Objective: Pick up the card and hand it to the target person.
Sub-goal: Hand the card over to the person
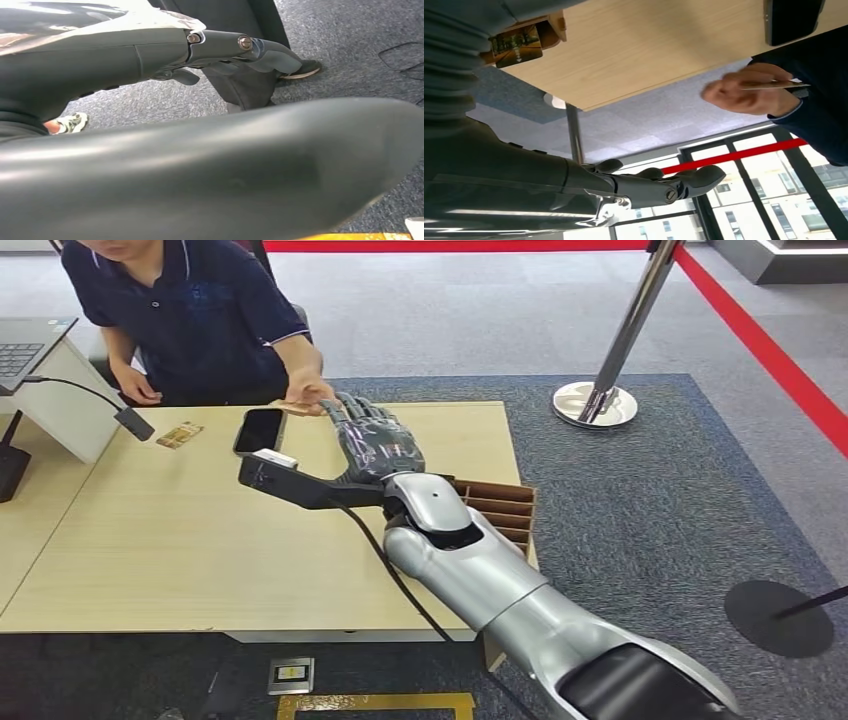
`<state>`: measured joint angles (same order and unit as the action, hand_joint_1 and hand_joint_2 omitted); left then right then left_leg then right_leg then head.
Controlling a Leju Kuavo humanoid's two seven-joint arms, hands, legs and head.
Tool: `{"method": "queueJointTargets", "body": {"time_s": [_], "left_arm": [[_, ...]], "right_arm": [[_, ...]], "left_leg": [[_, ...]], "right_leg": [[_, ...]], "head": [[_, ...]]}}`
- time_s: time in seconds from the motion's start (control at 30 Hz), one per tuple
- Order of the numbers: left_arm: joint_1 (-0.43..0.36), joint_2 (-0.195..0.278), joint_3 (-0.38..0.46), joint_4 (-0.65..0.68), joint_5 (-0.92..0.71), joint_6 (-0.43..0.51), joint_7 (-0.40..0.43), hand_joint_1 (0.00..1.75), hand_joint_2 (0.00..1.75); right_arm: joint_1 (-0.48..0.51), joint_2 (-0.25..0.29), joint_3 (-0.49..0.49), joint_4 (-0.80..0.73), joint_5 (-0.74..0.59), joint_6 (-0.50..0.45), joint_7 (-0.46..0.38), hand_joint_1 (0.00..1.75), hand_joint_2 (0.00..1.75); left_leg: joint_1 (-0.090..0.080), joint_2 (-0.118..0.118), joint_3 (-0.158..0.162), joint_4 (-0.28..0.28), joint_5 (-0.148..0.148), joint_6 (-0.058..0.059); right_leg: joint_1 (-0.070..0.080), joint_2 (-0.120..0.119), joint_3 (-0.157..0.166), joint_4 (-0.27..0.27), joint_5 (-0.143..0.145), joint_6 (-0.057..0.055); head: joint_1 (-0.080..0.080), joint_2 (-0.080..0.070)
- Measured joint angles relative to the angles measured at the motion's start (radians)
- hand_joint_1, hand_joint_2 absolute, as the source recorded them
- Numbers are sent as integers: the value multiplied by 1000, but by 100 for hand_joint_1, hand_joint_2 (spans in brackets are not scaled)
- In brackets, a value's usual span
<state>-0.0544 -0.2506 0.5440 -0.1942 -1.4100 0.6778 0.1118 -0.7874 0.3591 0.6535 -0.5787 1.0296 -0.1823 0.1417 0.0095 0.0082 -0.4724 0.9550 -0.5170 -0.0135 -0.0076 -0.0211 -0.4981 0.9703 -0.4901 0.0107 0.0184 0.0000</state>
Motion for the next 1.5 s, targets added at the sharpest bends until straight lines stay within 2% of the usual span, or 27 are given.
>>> {"method": "queueJointTargets", "body": {"time_s": [0.27,0.37,0.47,0.57,0.63,0.7,0.77,0.8,0.87,0.93,1.03,1.1,1.23,1.3,1.37,1.5], "left_arm": [[2,0,5,0,14,0,0,0,0],[3,0,6,0,19,0,0,0,0],[7,-1,7,1,28,0,-1,0,0],[15,-2,8,1,38,-2,-1,0,0],[20,-2,10,1,42,-2,-1,0,0],[22,-2,12,2,45,-4,0,0,0],[22,-2,13,2,45,-6,0,0,0],[22,-2,13,2,45,-7,0,0,0],[22,-2,14,3,42,-8,0,0,0],[21,-2,14,3,35,-10,0,0,0],[18,-3,14,3,24,-13,1,0,0],[18,-3,15,3,22,-14,3,0,0],[17,-4,15,3,27,-12,5,0,0],[16,-4,16,3,32,-9,5,0,0],[16,-4,19,4,36,-4,4,0,0],[14,-4,24,4,37,2,-5,0,0]], "right_arm": [[53,-44,-5,-49,68,-69,6,0,0],[115,-79,-28,-125,125,-122,30,0,0],[262,-143,-101,-290,222,-203,64,0,0],[485,-206,-267,-537,297,-345,59,0,0],[642,-217,-422,-711,251,-451,-37,0,0],[764,-196,-598,-863,101,-505,-238,0,0],[843,-154,-788,-976,-104,-518,-442,0,0],[872,-132,-883,-1017,-203,-520,-517,0,0],[923,-98,-1051,-1071,-353,-523,-600,0,0],[950,-76,-1187,-1091,-438,-524,-638,0,0],[932,-52,-1393,-1037,-487,-523,-679,0,0],[894,-48,-1520,-944,-487,-522,-687,0,0],[804,-107,-1739,-609,-390,-518,-614,0,0],[766,-146,-1835,-417,-282,-517,-527,0,0],[741,-176,-1908,-242,-179,-515,-407,0,0],[719,-195,-1964,34,-41,-466,-127,0,0]], "left_leg": [[0,0,0,0,0,0],[0,-1,0,0,0,0],[0,-2,0,0,0,1],[0,-3,-2,1,-2,2],[0,-4,-4,1,-3,3],[0,-3,-5,1,-3,3],[0,-2,-5,1,-4,3],[0,-2,-5,0,-4,3],[0,-2,-5,0,-3,3],[0,0,-5,0,-3,3],[0,0,-3,0,-2,3],[0,0,-3,0,-1,3],[0,0,-2,0,0,4],[0,0,-2,0,0,4],[0,0,-2,0,0,4],[0,0,-2,0,1,3]], "right_leg": [[0,0,0,0,0,0],[0,0,0,-1,0,0],[0,0,1,-3,0,1],[0,0,0,-5,0,1],[0,0,-1,-5,0,2],[-1,0,-2,-5,0,2],[-1,0,-3,-6,0,2],[-1,0,-3,-6,0,2],[-1,0,-3,-6,0,2],[-1,0,-3,-5,0,2],[-1,0,-2,-5,1,2],[0,0,-2,-5,2,2],[0,0,-1,-5,3,3],[0,0,-1,-6,4,3],[0,0,0,-5,4,3],[0,0,-1,-4,3,2]], "head": [[0,0],[0,0],[0,0],[0,0],[0,0],[0,0],[0,0],[0,0],[0,0],[0,0],[0,0],[0,0],[0,0],[0,0],[0,0],[0,0]]}}
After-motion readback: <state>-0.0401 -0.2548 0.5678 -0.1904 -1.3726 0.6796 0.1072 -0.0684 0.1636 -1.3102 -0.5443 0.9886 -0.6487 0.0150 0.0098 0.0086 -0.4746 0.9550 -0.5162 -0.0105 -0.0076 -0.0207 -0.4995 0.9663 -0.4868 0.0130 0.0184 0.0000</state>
